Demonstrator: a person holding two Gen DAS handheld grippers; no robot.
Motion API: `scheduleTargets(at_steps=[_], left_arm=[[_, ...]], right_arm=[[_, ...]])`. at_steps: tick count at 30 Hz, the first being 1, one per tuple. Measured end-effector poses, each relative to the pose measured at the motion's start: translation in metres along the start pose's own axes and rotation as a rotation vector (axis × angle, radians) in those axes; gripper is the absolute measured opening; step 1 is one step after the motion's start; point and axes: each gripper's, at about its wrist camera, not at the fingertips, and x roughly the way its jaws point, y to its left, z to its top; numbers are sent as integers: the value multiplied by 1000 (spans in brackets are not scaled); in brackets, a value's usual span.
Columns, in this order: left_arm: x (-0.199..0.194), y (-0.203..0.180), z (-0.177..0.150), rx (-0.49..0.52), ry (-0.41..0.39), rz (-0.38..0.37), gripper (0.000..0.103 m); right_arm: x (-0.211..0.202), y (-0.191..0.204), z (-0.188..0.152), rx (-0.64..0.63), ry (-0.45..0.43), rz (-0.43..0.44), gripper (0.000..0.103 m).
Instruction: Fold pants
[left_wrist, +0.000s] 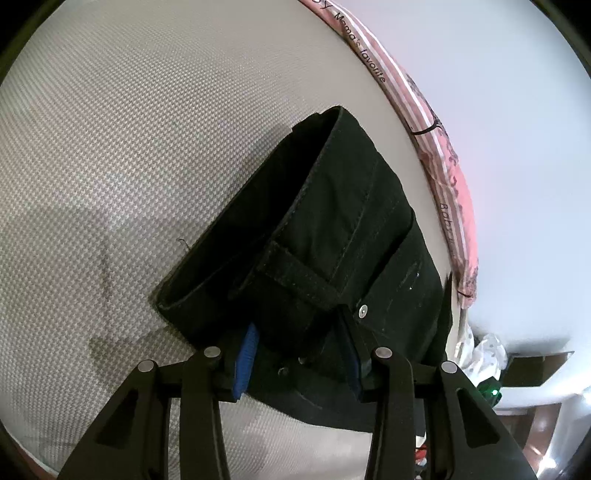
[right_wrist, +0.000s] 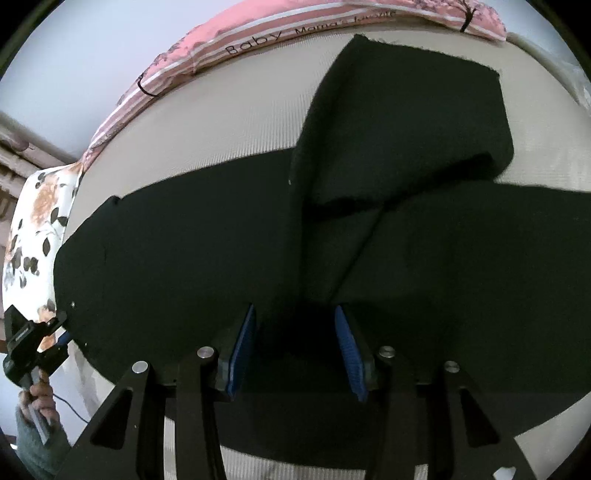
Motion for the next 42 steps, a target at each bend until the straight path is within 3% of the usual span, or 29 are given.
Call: scheduleTargets(at_steps=[4,7,9,17,22,27,30,32,33,37,42], left_arm=[[7,-11,2,35,-16,40,39],[10,-16,3,70,-22,78,33],[10,-24,4,122,-28,103,31],[-6,-50,-1,365,-29,182,26],[6,-52,2,471,5,256,26],[11,-47,7,469,12,264,26],[11,-46,9,458,10,259,26],[13,-47,10,455,6,262,26],[10,-44,8,452,6,262,26],[9,-43,7,448,6,262,26],[11,-43,9,440,9,264,27]], right_arm=[[7,13,3,-59,-34,-102,39],[2,13,3,-100,-50,-126,13],[-8,8,2,-96,-58,-102,7],[-63,1,-33,-62,-101,-81,6],[-49,-13,-72,-24,-4,-99,3],[-34,-33,-80,72,53,-9,3],[-45,-30,-78,84,25,-3,12],[-52,-27,-72,77,8,0,33],[-55,-25,-67,71,-7,-8,38],[-56,-25,-47,74,-28,8,39],[-31,-20,-26,63,-18,-39,37]])
